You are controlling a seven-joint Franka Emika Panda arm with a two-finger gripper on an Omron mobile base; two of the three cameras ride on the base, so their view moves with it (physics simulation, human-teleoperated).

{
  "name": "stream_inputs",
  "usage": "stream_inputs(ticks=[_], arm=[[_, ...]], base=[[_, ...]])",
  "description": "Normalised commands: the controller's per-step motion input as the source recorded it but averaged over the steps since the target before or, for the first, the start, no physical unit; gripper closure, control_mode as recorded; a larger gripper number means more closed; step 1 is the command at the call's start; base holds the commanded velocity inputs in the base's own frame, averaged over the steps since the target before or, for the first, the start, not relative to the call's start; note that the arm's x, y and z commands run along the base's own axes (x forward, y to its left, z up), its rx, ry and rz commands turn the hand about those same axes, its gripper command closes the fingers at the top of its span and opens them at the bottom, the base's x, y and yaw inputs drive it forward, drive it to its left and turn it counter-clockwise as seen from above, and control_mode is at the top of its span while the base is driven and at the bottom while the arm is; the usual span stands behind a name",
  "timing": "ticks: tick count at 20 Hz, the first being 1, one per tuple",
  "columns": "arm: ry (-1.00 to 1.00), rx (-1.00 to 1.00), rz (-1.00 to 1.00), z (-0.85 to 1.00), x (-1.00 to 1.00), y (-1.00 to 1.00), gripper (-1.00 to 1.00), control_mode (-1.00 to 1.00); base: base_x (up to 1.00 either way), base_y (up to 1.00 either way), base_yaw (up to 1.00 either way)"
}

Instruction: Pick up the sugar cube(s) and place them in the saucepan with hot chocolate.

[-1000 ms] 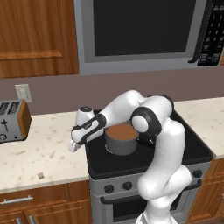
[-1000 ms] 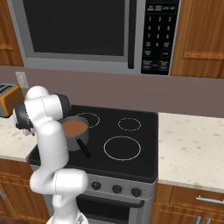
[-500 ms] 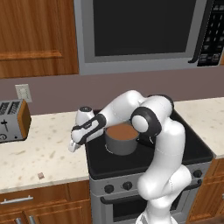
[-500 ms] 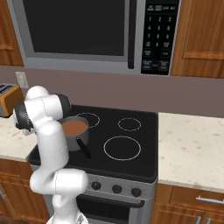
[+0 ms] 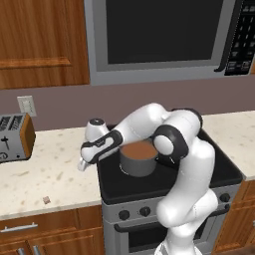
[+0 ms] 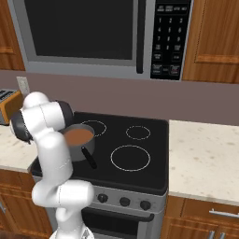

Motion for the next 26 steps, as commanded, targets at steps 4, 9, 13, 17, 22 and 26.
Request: stream_inputs(ticks=[4, 9, 13, 17, 22, 26], arm=[[-0.09, 0.00, 0.00, 0.67, -0.36, -0.03, 1.00, -1.00], [-0.05, 0.00, 0.00, 0.39, -0.26, -0.25, 1.00, -1.00], [0.00, 0.00, 0.00, 0.36, -0.23, -0.48, 1.00, -1.00], [0.00, 0.00, -0.03, 0.45, -0.15, -0.70, 1.00, -1.00], [0.00, 0.00, -0.03, 0.61, -0.04, -0.67, 1.00, -1.00], [0.00, 0.00, 0.00, 0.61, 0.00, -0.50, 1.00, -1.00]], base=[[0.00, 0.00, 0.00], [0.00, 0.00, 0.00], [0.00, 0.00, 0.00], [0.00, 0.00, 0.00], [0.00, 0.00, 0.00], [0.00, 0.00, 0.00]])
